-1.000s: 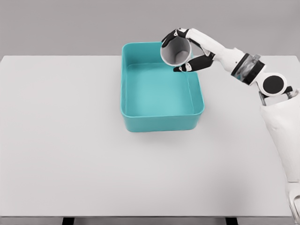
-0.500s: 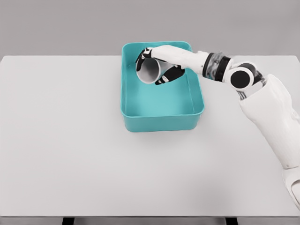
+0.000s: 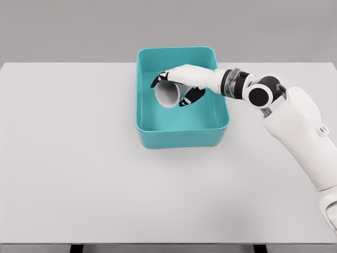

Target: Put the paper cup into the basket with your right arm

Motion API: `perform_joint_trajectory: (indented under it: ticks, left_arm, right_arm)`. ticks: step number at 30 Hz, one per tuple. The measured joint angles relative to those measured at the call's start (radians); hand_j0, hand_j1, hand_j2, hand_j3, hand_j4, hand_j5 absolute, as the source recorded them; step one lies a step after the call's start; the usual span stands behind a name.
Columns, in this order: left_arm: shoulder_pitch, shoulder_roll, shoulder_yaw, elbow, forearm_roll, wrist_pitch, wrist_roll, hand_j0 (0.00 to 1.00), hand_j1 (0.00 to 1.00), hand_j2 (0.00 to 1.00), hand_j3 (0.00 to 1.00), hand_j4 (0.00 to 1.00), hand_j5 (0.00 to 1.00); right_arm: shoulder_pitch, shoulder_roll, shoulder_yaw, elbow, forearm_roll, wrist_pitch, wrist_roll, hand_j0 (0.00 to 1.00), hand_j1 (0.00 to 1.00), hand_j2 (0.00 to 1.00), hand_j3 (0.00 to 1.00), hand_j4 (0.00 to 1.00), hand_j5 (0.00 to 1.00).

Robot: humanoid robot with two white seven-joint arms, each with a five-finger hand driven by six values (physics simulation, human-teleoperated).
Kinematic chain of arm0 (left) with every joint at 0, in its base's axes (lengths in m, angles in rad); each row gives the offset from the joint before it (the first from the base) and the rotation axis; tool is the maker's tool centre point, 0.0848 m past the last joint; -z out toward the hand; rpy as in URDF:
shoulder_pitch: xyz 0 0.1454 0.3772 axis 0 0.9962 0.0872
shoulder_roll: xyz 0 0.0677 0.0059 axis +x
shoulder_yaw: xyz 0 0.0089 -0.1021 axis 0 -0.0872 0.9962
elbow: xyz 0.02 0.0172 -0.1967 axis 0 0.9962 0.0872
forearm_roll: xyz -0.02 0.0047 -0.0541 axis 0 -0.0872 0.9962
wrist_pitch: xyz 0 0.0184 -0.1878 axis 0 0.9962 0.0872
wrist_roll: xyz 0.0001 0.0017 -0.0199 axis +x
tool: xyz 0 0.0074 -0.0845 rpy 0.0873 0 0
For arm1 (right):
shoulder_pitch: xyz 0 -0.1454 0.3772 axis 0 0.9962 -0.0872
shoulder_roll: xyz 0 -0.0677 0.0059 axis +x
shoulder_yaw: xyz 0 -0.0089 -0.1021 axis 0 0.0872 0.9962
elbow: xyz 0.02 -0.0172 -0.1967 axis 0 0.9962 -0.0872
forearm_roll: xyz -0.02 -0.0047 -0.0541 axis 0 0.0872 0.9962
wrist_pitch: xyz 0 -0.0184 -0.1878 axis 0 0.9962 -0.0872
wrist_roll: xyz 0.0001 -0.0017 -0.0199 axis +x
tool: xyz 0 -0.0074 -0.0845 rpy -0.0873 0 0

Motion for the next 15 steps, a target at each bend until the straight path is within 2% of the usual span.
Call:
perform_joint_trajectory:
  ticks: [15]
  left_arm:
    - [0.0, 0.0, 0.0, 0.0, 0.0, 0.0, 0.0, 1.0, 1.0, 1.0, 1.0, 1.0, 1.0]
  right_arm:
    - [-0.005, -0.002, 0.01, -0.014, 0.029, 0.016, 0.0, 0.87, 0.87, 0.87, 0.87, 0.87, 0.87]
